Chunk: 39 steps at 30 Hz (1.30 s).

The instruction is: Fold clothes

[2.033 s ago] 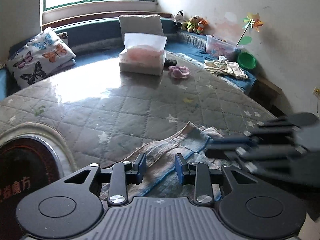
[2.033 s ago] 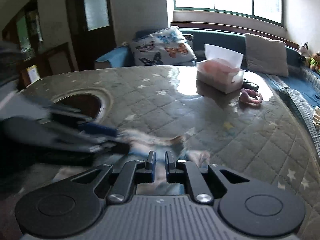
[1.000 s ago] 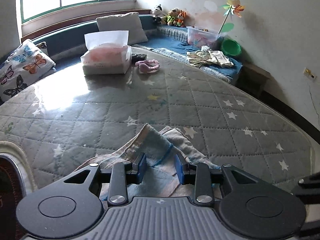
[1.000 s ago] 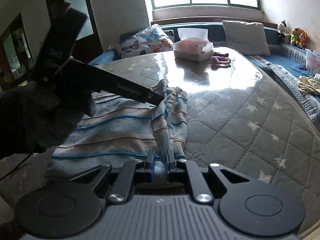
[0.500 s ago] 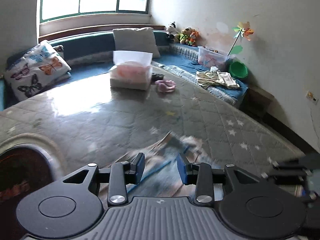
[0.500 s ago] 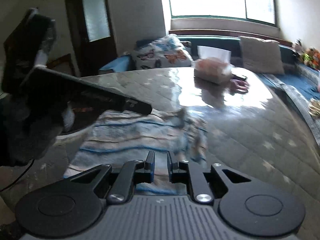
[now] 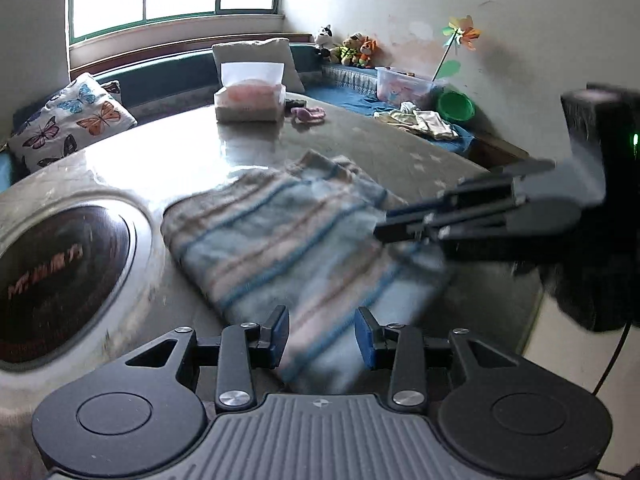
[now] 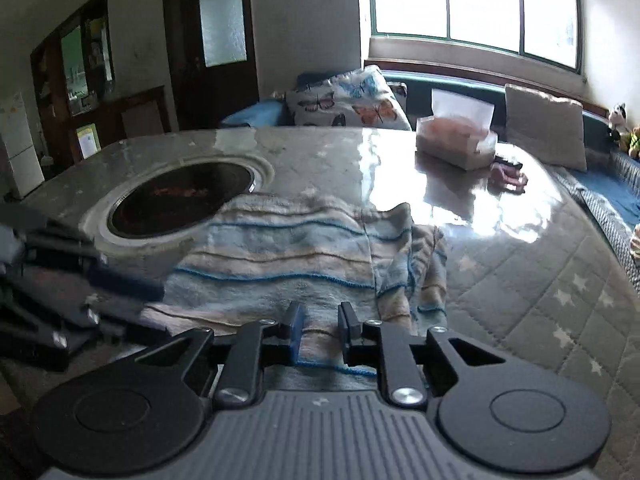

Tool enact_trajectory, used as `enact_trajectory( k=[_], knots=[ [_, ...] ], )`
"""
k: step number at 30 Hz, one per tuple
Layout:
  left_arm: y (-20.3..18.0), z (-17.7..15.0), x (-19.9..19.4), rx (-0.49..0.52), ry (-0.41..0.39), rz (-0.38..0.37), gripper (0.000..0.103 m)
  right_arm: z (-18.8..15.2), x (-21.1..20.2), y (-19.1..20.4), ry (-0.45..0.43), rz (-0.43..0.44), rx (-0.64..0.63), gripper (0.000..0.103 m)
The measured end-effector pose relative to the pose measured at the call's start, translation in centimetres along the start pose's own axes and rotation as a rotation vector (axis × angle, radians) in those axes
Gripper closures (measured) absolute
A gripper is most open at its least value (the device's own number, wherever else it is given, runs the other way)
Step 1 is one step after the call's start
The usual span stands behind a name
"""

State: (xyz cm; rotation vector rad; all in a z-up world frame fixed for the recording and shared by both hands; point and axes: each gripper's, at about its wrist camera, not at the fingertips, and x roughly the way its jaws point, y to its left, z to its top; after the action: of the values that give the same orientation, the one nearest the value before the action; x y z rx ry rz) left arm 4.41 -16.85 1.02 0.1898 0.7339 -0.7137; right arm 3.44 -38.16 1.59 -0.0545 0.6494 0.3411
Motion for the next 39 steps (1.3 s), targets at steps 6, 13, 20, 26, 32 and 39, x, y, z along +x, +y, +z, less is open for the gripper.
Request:
enact_trajectory(
  k=[6,13,20,26,32,39],
  knots=[
    [0.4,-1.1,0.0,-0.026,0.029,-0.015,0.064,-1.2,-0.7,-0.5,0.038,-0.002,0.024,0.086],
    [2.8,1.0,-0.2,-0.144,-0.002,0.035,0.064,1.2,-0.8,-2.0,-0.009,-0.038,0.093,0.079],
    [5.6,2.8,1.9,-0.256,0.008,0.123,0.064,2.3,2.8,-3.6,-0.010,-0.131,0.154,0.068],
    [6.9,2.9,2.8,-0.297,0.031,0.143,0.064,1.3,4.0,-5.6,0.023,-0.168,0.226,0.060],
    [7.6,3.0,3.2,-0.350,0.040,0.133,0.063,1.0,4.3,-7.4,0.025,-0.110,0.321,0.058],
    [7.8,3.0,3.7,-0.371,0.053,0.112,0.065,0.9,4.3,-7.4,0.021,-0.061,0.368,0.082]
  ],
)
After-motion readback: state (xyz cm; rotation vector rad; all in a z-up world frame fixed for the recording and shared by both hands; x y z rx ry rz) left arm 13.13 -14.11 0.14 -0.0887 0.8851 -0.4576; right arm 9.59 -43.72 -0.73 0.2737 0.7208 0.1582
